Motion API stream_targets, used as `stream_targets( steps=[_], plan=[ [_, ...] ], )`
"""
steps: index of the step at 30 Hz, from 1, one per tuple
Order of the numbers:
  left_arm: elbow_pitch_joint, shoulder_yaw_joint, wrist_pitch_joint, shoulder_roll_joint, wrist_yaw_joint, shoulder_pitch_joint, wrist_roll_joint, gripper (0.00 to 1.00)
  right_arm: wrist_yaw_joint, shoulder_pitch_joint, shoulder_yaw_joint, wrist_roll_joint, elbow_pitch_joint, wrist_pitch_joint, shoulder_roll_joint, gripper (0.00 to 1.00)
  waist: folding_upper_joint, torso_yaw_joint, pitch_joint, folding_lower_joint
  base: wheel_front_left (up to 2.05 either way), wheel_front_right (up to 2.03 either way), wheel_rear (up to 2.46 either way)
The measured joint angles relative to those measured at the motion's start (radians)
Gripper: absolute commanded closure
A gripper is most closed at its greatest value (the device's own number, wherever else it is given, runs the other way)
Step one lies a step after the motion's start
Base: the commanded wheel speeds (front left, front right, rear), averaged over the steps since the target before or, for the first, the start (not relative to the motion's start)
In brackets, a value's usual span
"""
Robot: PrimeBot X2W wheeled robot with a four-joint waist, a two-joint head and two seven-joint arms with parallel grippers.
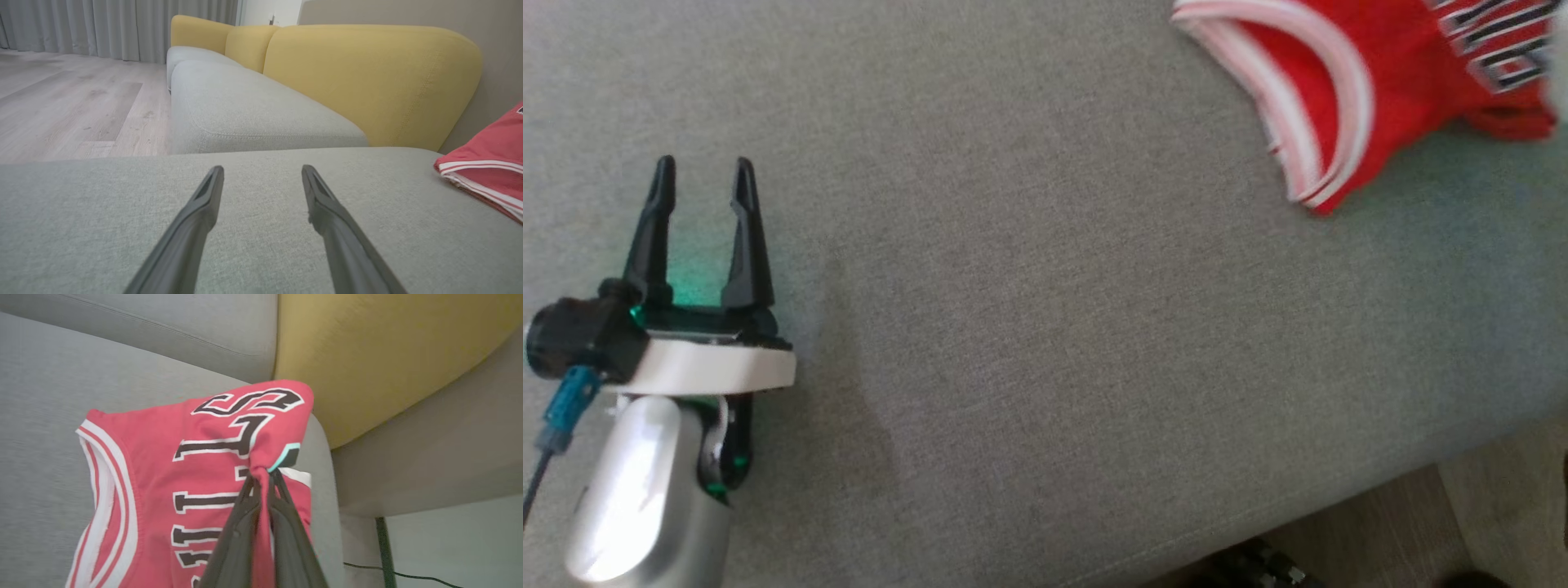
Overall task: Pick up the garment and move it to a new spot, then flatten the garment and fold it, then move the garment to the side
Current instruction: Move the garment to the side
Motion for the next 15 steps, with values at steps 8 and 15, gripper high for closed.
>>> stream_targets(
  steps=[8, 15],
  plan=[
    [-0.020, -0.002, 0.017, 0.021, 0.000, -0.008, 0.000, 0.00, 0.000, 0.016, -0.169, -0.081, 0.120, -0.012, -0.038, 1.00, 0.0000, 0.006, 0.044, -0.0001, 0.00, 0.00, 0.00],
    [-0.023, -0.010, 0.023, 0.030, -0.001, -0.012, 0.007, 0.00, 0.000, 0.073, -0.338, -0.210, 0.231, -0.068, 0.056, 0.00, 0.0000, 0.020, 0.043, -0.0001, 0.00, 0.00, 0.00]
  ],
)
